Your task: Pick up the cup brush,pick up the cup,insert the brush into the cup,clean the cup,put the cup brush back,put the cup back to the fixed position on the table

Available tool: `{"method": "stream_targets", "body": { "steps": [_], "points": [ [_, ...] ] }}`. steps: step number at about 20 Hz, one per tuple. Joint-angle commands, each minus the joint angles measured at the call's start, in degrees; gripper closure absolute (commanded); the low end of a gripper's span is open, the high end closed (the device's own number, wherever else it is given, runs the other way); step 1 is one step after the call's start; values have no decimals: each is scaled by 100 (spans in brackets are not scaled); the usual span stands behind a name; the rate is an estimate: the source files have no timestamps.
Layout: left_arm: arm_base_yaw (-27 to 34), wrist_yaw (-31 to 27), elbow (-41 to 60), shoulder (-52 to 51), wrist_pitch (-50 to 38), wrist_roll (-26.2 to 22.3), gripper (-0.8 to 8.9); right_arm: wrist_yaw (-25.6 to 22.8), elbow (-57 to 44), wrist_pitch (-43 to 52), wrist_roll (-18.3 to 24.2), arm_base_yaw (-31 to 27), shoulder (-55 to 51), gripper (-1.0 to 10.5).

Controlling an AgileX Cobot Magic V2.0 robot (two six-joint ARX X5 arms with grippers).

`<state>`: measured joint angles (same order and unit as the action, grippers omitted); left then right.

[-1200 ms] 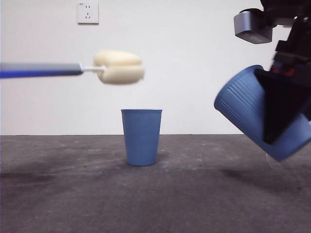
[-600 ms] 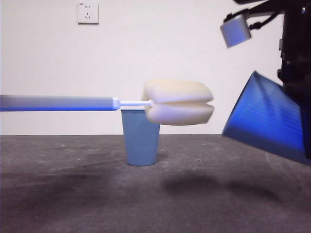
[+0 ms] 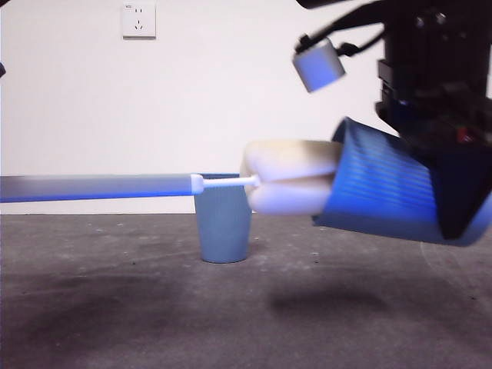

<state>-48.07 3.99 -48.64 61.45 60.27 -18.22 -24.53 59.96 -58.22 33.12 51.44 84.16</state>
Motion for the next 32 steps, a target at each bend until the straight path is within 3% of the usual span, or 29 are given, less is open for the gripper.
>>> {"method": "stream_targets", "body": {
  "steps": [1,11,18,32],
  "points": [
    [-35,66,20,44,-133,-122,823,9,120,-24,166,177,260,963],
    [-37,94,20,59,-520,-136,823,48,160,411,203,1163,1172,963],
    [-74,669,20,455,-1029,-52,823,116,625,428,136,1274,1172,963],
    [284,-181,20,-570,557,149,822,46,634,83,-177,1255,1172,963]
  ]
}}
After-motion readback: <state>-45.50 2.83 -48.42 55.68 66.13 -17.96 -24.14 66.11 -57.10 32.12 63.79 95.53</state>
